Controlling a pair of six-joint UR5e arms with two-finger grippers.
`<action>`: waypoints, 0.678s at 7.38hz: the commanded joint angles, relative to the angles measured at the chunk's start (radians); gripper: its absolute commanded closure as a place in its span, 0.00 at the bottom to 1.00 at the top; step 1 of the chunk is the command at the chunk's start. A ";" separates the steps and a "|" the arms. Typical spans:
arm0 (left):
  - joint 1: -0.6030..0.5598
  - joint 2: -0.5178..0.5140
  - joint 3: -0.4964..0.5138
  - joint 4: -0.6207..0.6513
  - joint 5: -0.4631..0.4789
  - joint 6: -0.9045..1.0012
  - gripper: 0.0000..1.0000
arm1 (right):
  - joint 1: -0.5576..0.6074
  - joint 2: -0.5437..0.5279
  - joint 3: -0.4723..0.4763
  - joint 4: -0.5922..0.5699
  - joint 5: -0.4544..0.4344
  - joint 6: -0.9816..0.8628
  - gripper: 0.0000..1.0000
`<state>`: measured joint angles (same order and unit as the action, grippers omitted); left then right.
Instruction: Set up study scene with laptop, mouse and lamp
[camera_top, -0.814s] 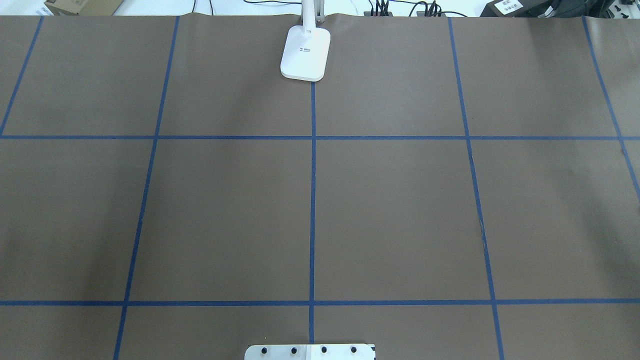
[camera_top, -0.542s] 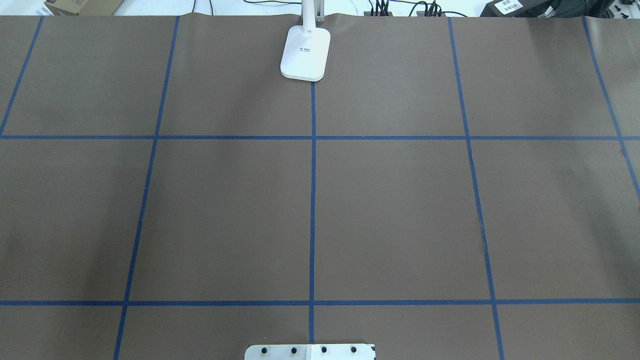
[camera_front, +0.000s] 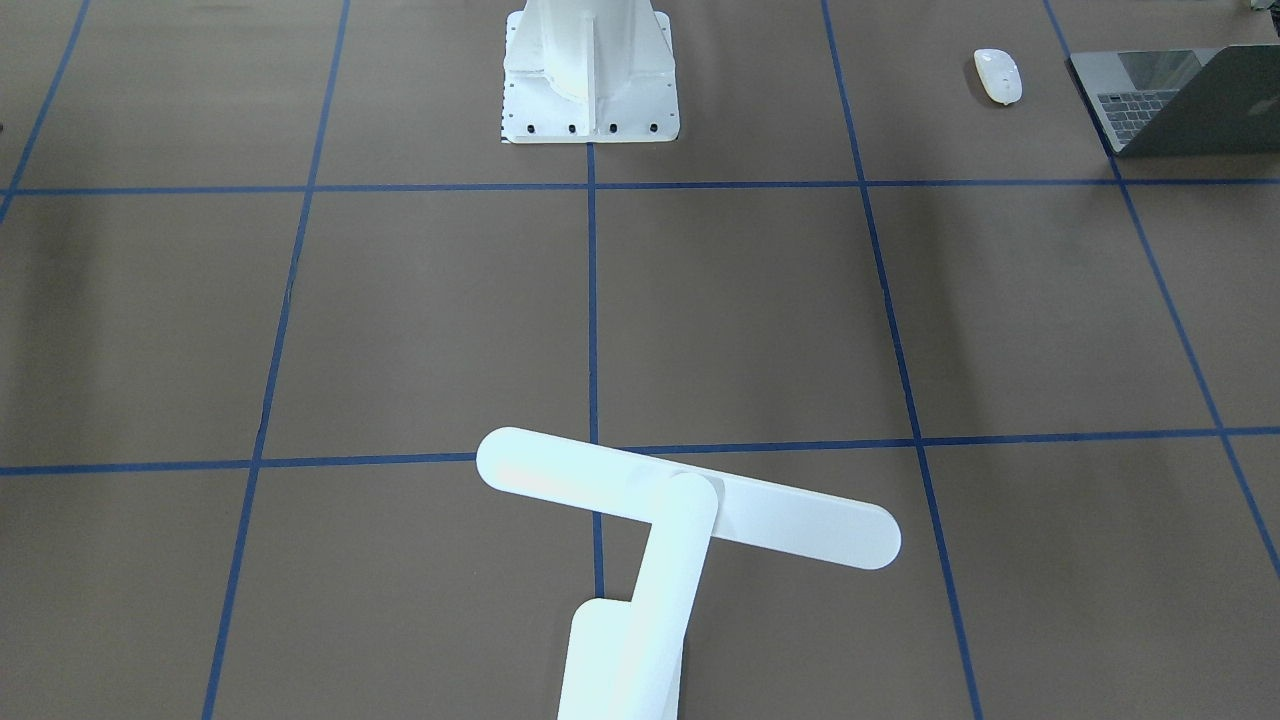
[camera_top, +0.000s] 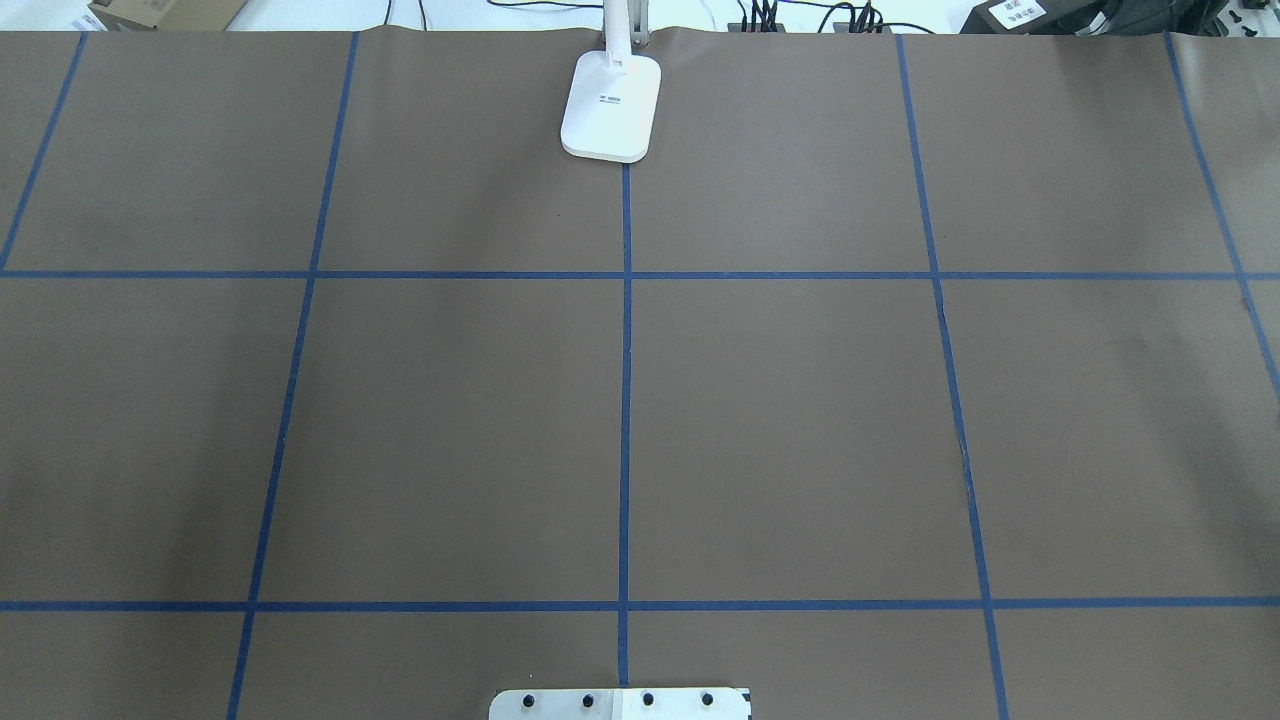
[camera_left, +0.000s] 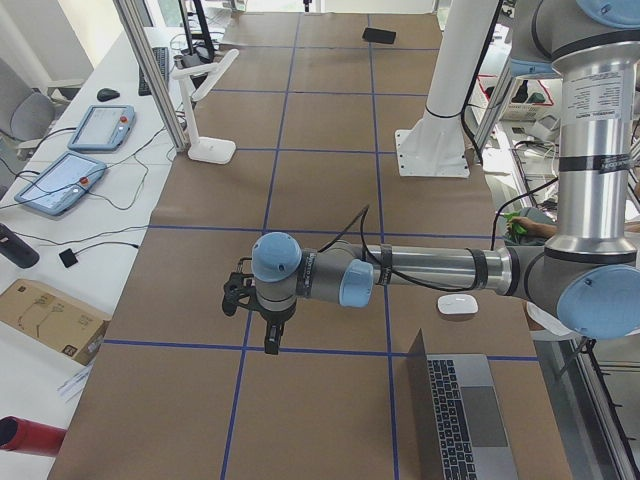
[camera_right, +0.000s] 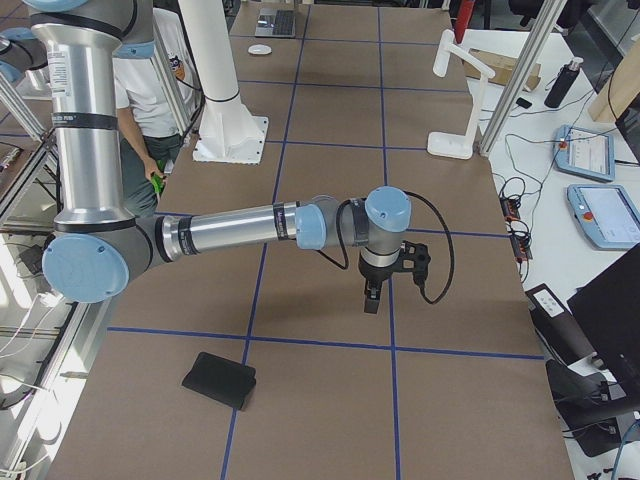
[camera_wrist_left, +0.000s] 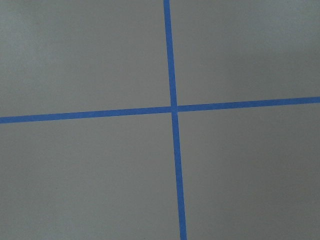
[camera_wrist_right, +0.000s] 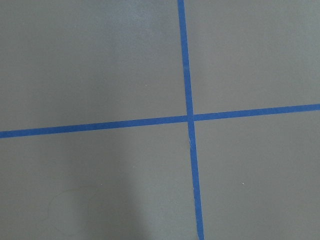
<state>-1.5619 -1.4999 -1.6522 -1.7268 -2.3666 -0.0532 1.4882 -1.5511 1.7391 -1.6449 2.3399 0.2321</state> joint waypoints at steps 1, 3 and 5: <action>0.000 0.004 -0.012 -0.023 -0.003 -0.002 0.00 | 0.001 -0.029 0.023 0.008 0.032 0.001 0.01; 0.000 -0.009 0.011 -0.022 0.003 -0.007 0.00 | 0.003 -0.037 0.045 0.010 0.027 0.010 0.01; -0.001 0.015 0.017 -0.025 -0.003 -0.004 0.00 | 0.001 -0.032 0.056 0.011 0.024 0.010 0.01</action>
<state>-1.5618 -1.4965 -1.6376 -1.7501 -2.3669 -0.0574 1.4900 -1.5830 1.7916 -1.6345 2.3657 0.2414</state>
